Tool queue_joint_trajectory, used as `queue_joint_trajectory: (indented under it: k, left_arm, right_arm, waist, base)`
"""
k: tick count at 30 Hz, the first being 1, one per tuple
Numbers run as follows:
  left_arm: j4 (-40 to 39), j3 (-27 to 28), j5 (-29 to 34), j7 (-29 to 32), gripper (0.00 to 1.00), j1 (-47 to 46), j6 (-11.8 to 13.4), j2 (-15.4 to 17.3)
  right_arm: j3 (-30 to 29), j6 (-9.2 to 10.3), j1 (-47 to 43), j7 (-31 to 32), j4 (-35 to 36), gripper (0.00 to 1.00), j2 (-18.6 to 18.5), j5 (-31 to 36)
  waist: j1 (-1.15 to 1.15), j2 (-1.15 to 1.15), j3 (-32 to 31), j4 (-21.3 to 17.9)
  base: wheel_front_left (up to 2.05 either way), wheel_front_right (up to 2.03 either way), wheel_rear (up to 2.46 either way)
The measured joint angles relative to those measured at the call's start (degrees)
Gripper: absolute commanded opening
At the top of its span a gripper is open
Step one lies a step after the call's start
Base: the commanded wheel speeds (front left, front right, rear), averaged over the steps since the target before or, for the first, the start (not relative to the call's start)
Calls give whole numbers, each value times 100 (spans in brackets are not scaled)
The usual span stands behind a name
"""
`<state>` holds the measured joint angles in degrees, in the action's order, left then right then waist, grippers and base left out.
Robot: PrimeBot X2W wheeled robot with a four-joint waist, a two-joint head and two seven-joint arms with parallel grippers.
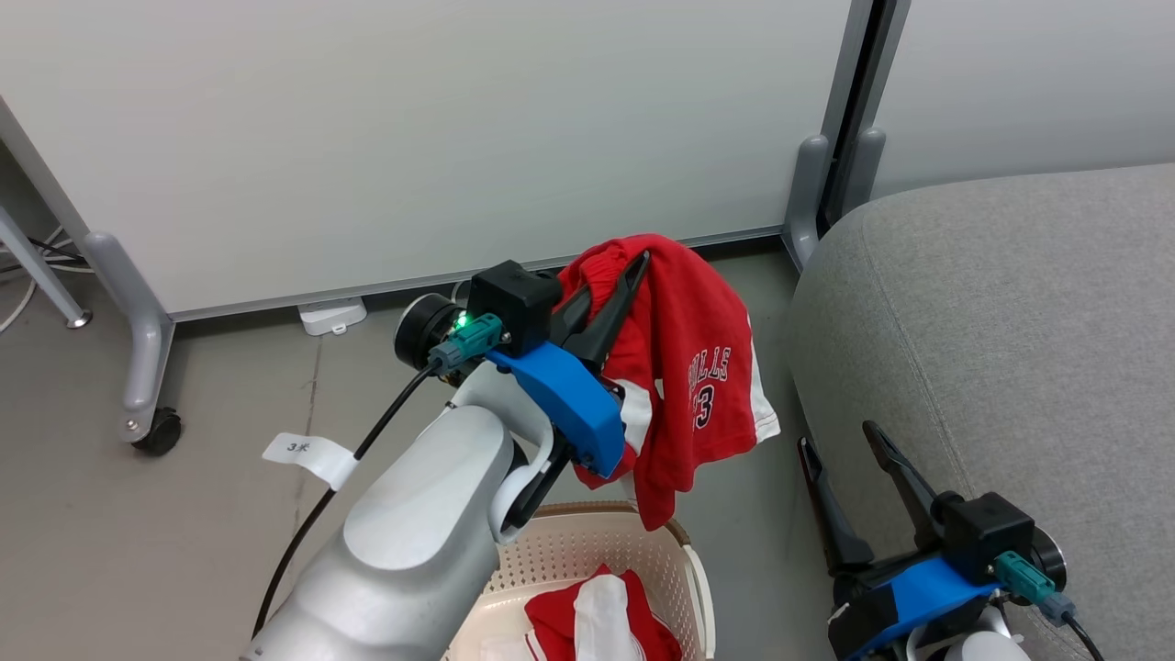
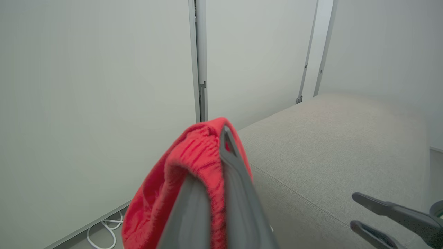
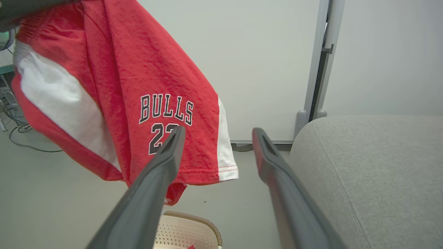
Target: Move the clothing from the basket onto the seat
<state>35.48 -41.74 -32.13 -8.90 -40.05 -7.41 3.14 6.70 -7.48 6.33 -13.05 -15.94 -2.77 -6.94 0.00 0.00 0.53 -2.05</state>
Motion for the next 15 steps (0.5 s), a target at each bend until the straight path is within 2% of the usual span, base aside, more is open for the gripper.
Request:
queue_joint_trajectory:
  k: [9,15]
  left_arm:
    - [-16,-258,-222,-9,0,-122,40,-20]
    - [-33,-427,-419,-31,0,-183,134,-23]
  right_arm:
    - [140,0,-2,46,16,100,0,-8]
    - [458,0,137,166,24,100,-1,-49]
  waist:
    - [1,0,12,-78]
    - [1,0,61,-99]
  base:
    - [0,0,0]
    - [0,0,0]
